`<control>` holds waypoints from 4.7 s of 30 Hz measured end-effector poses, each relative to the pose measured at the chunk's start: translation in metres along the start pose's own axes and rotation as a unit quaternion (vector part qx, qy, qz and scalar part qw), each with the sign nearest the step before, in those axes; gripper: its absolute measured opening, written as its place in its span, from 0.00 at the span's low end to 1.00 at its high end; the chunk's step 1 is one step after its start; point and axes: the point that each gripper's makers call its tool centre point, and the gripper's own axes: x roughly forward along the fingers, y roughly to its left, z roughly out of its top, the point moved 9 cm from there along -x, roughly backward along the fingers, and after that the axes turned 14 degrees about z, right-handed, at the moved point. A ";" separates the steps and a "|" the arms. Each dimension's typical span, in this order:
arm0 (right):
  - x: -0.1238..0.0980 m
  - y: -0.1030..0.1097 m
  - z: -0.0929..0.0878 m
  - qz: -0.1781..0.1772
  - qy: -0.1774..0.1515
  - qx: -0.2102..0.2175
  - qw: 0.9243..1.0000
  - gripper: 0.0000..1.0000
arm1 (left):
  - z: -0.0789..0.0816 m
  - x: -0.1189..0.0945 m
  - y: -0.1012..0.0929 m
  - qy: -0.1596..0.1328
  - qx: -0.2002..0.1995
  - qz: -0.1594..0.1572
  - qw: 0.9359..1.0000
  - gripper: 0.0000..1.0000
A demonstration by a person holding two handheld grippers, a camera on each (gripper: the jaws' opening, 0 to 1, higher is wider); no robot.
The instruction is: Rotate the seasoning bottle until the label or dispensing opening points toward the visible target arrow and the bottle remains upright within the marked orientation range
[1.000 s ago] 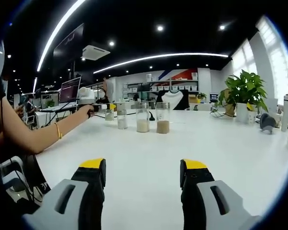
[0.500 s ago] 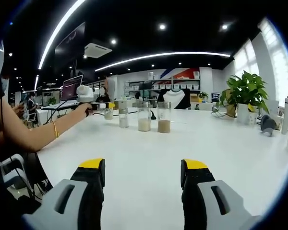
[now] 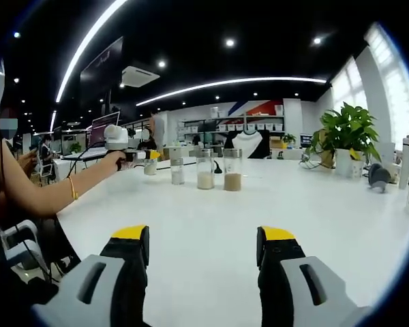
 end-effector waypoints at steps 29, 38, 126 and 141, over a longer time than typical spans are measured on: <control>0.000 -0.005 -0.003 0.008 0.005 -0.005 1.000 0.64 | -0.030 -0.056 -0.016 0.007 -0.018 -0.034 0.999 0.36; 0.005 -0.003 -0.003 0.023 0.005 -0.008 1.000 0.64 | -0.028 -0.081 -0.039 0.001 -0.030 -0.090 0.995 0.36; 0.041 0.029 -0.009 0.102 0.028 -0.028 0.994 0.61 | -0.009 -0.187 -0.131 -0.045 -0.036 -0.317 0.947 0.36; 0.046 0.035 -0.007 0.115 0.027 -0.034 0.992 0.60 | -0.010 -0.194 -0.143 -0.039 -0.056 -0.350 0.934 0.36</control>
